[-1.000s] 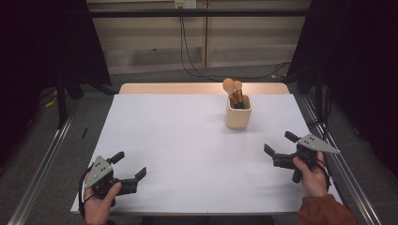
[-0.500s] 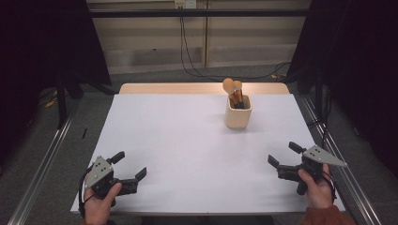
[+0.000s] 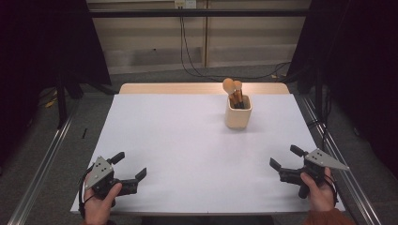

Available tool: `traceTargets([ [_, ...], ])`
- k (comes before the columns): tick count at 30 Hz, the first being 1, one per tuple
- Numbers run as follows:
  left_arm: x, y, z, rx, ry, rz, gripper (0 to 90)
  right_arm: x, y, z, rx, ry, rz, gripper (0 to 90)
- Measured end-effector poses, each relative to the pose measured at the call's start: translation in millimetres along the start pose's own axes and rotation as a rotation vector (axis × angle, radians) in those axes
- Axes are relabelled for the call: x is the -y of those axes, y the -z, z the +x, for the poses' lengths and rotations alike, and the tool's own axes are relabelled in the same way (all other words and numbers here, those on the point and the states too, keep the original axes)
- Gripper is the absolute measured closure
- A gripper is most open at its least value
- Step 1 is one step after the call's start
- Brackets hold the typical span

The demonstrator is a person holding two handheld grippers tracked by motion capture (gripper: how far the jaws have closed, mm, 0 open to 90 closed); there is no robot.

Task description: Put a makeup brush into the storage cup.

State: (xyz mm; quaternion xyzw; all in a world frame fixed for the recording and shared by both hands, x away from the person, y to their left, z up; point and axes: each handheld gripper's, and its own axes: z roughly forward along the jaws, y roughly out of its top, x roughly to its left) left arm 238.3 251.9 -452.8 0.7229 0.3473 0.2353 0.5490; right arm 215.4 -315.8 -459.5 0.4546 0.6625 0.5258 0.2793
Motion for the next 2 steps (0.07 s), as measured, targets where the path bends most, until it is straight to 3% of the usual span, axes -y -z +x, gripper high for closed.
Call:
traceTargets([
  [2,0.0,-1.0,-0.3,0.000,0.002,0.003,2.2,0.1,0.1,-0.3,-0.003,-0.001,-0.001,1.5],
])
